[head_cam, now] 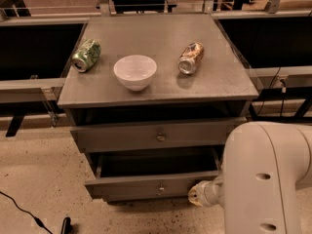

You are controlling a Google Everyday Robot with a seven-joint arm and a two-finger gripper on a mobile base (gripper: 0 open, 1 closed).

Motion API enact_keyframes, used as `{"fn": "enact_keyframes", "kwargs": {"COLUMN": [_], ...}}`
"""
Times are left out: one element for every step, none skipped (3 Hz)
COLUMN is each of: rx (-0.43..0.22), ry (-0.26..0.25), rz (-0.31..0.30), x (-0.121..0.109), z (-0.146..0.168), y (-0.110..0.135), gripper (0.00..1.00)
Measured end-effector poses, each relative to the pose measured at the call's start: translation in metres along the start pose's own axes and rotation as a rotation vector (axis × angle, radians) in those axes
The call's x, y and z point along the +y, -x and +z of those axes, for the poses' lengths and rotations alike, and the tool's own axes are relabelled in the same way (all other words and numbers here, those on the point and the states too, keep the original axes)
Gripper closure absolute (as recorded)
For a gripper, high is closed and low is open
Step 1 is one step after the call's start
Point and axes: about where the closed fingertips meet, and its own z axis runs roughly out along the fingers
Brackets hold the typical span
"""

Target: Close middle drawer

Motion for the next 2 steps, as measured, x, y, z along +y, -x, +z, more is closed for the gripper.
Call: {"fn": "enact_keyframes", "kwargs": {"rx": [0.009,0.01], "ry": [0.024,0.025], "rz": [-0.031,-0.033], "x": [-0.0023,-0.0006], "z": [0.0032,0.0027], "y": [0.0055,0.0066], "gripper": [1.0,1.0]}}
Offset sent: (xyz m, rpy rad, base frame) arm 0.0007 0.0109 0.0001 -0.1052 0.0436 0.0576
